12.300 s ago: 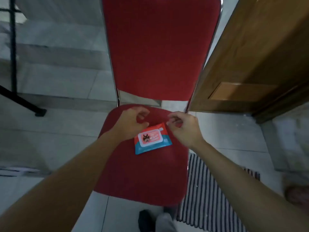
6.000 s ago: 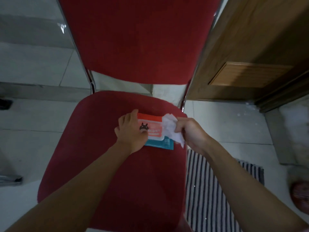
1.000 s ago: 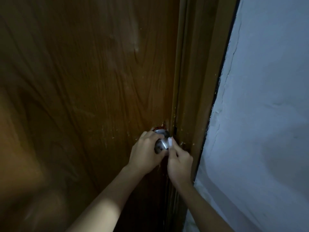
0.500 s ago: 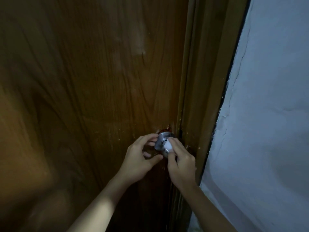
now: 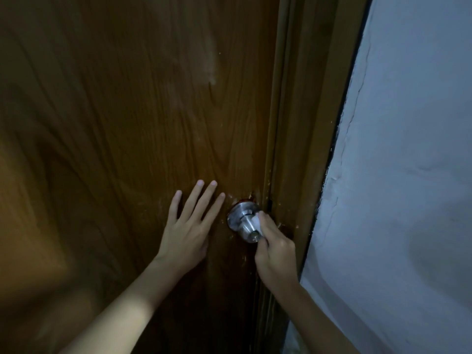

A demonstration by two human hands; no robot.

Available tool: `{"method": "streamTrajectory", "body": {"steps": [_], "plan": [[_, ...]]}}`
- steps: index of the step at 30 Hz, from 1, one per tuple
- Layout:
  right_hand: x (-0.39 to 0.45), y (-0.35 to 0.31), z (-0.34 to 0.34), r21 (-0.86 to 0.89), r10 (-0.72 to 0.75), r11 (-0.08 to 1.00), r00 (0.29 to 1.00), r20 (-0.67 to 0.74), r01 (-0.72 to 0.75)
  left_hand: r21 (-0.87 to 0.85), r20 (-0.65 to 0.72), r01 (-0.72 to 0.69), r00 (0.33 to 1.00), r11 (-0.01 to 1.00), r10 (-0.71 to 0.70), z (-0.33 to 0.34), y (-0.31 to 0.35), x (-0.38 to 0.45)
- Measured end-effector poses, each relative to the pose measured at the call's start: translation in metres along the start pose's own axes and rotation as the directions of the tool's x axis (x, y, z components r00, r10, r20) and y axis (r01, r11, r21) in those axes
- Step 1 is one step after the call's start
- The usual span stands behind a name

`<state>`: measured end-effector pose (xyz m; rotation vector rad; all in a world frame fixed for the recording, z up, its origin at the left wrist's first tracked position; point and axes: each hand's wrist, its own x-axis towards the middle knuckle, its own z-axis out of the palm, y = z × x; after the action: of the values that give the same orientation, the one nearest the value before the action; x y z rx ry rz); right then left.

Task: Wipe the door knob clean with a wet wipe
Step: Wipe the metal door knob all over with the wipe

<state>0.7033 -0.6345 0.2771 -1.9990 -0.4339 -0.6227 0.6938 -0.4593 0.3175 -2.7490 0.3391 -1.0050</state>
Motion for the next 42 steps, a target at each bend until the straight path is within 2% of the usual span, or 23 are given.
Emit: {"method": "streamTrajectory", "body": {"steps": [4, 6, 9, 13, 17, 21, 25, 29, 30, 33, 34, 38, 39, 41, 42], "plan": [[-0.001, -0.008, 0.006, -0.07, -0.11, 0.991, 0.994, 0.023, 0.111, 0.077, 0.026, -0.063, 0.998, 0.995, 0.061, 0.002, -0.005, -0.001], [-0.001, -0.007, 0.005, -0.088, -0.082, 0.993, 0.997, -0.001, 0.082, 0.097, 0.041, -0.069, 0.997, 0.993, 0.065, 0.002, -0.006, -0.001], [0.012, -0.018, 0.002, -0.134, -0.019, 0.991, 0.999, 0.038, 0.024, 0.103, 0.031, -0.068, 0.997, 0.992, 0.066, 0.002, -0.006, 0.0], [0.005, -0.018, 0.003, -0.191, -0.11, 0.973, 0.987, 0.114, 0.13, 0.109, 0.044, -0.065, 0.997, 0.992, 0.06, 0.003, -0.007, -0.002], [0.001, -0.021, -0.001, -0.147, 0.022, 0.989, 0.999, 0.031, -0.017, 0.134, 0.039, -0.074, 0.997, 0.988, 0.07, 0.002, -0.007, -0.002], [-0.001, -0.02, 0.002, -0.298, -0.048, 0.953, 0.998, 0.052, 0.061, 0.144, 0.019, -0.068, 0.998, 0.987, 0.066, 0.006, -0.007, -0.002], [0.004, -0.022, 0.0, -0.3, 0.037, 0.954, 0.999, 0.036, -0.024, 0.17, 0.002, -0.081, 0.997, 0.982, 0.082, 0.005, -0.007, -0.003], [-0.005, -0.021, 0.007, -0.357, -0.089, 0.928, 0.994, 0.055, 0.103, 0.189, 0.001, -0.098, 0.995, 0.977, 0.099, 0.003, -0.008, -0.003], [-0.005, -0.018, 0.005, -0.347, -0.083, 0.932, 0.994, 0.065, 0.101, 0.189, 0.004, -0.102, 0.995, 0.977, 0.104, 0.003, -0.009, -0.003], [0.005, -0.015, 0.001, -0.245, 0.122, 0.964, 0.99, 0.066, -0.103, 0.188, 0.013, -0.111, 0.994, 0.976, 0.11, 0.002, -0.011, -0.004], [0.006, -0.016, 0.001, -0.25, 0.111, 0.964, 0.992, 0.063, -0.092, 0.187, 0.017, -0.113, 0.994, 0.976, 0.111, 0.002, -0.01, -0.005], [-0.005, -0.013, -0.001, -0.314, -0.094, 0.942, 0.991, 0.092, 0.119, 0.173, 0.02, -0.108, 0.994, 0.979, 0.106, 0.0, -0.009, -0.004], [-0.006, -0.013, -0.003, -0.295, -0.106, 0.947, 0.99, 0.089, 0.127, 0.169, 0.021, -0.111, 0.994, 0.979, 0.109, 0.0, -0.009, -0.005], [-0.002, -0.018, -0.008, -0.199, -0.01, 0.98, 0.997, 0.078, 0.025, 0.165, 0.023, -0.11, 0.994, 0.98, 0.107, -0.001, -0.009, -0.005], [0.001, -0.021, -0.009, -0.122, 0.102, 0.988, 0.991, 0.091, -0.09, 0.162, 0.026, -0.106, 0.994, 0.981, 0.103, -0.002, -0.008, -0.005]]}}
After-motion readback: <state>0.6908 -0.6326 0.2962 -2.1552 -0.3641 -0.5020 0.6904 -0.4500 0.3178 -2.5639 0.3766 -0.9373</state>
